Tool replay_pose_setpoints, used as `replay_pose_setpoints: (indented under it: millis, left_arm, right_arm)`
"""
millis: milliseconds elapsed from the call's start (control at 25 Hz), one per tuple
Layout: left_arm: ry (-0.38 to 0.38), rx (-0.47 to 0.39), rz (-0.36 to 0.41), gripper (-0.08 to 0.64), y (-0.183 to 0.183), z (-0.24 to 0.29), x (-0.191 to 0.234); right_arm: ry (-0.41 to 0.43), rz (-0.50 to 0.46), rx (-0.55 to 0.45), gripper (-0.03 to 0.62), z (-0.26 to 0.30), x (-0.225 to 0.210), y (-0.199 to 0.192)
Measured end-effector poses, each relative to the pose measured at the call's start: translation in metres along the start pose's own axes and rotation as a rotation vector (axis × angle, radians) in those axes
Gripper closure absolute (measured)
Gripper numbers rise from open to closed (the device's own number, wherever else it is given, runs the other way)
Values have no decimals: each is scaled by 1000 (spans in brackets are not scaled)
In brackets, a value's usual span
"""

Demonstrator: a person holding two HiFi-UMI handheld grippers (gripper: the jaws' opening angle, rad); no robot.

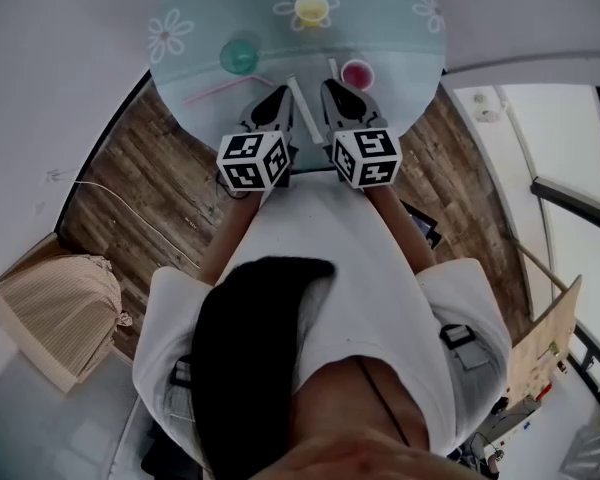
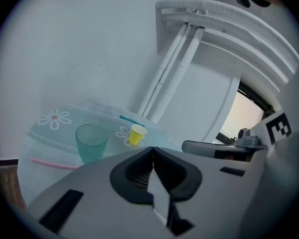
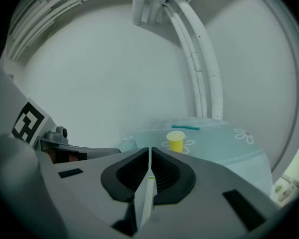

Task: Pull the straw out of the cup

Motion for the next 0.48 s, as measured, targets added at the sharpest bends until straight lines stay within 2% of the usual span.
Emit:
replay_pose_setpoints:
  millis: [240,480]
  left_arm:
    - [14,42,-2,549,-12,1,0]
    - [21,47,-8,549,-14,0,2]
  right_arm:
    - [5,19,41,555,2,4,-12]
    - [32,6,65,557,6,10,-19]
Point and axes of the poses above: the fingertips, and each gripper's own axes: z forward along the fingers, x to its left, y out of its top, the point moved 6 cm from there along -z, backward along the fingers, and after that the axes turned 2 degrees about y, right-handed, at the moved point
